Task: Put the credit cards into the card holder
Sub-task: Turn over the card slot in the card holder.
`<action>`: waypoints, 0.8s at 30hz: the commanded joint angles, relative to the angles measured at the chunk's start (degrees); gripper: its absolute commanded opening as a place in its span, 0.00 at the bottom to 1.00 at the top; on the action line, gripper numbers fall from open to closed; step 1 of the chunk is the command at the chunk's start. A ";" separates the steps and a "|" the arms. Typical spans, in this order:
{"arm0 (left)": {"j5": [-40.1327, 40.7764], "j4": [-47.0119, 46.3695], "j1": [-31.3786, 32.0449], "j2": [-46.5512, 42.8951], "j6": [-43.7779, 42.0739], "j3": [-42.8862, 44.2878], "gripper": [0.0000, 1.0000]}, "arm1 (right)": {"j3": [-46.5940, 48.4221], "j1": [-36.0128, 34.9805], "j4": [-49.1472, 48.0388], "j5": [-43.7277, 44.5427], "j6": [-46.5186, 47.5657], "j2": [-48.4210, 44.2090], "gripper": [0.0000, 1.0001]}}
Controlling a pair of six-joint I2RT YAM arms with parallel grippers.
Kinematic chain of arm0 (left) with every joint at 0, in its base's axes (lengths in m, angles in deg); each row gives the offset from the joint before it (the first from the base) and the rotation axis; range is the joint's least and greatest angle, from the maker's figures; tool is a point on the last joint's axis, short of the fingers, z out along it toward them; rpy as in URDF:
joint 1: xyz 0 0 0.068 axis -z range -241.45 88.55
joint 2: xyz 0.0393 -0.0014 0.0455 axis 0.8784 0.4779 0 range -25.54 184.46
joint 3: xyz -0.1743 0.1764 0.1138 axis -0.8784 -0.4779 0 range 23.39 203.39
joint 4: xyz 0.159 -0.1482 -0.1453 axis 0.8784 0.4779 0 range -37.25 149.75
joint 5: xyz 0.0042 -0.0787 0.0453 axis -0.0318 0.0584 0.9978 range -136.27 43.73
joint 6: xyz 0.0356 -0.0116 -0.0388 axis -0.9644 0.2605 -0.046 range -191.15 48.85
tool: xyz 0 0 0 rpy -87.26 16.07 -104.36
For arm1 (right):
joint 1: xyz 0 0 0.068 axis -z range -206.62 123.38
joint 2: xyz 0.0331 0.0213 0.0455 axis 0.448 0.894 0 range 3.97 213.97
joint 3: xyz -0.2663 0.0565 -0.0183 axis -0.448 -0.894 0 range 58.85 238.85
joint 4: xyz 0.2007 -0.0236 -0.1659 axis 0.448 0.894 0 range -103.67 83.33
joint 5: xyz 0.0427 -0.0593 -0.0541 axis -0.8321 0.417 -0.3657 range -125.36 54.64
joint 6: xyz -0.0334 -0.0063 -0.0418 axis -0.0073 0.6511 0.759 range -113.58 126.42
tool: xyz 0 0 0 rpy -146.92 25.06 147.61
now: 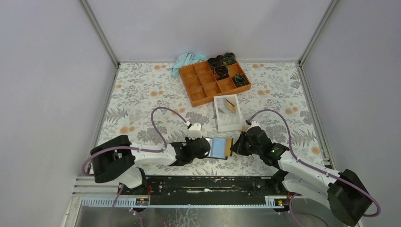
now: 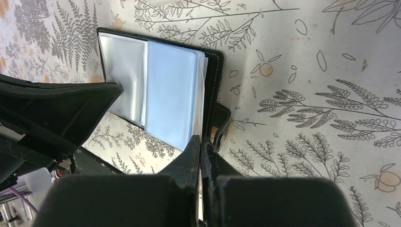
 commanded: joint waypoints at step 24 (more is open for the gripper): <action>-2.98 3.48 0.58 3.96 1.00 -1.90 0.00 | -2.97 1.23 -8.47 -3.22 -3.18 2.05 0.00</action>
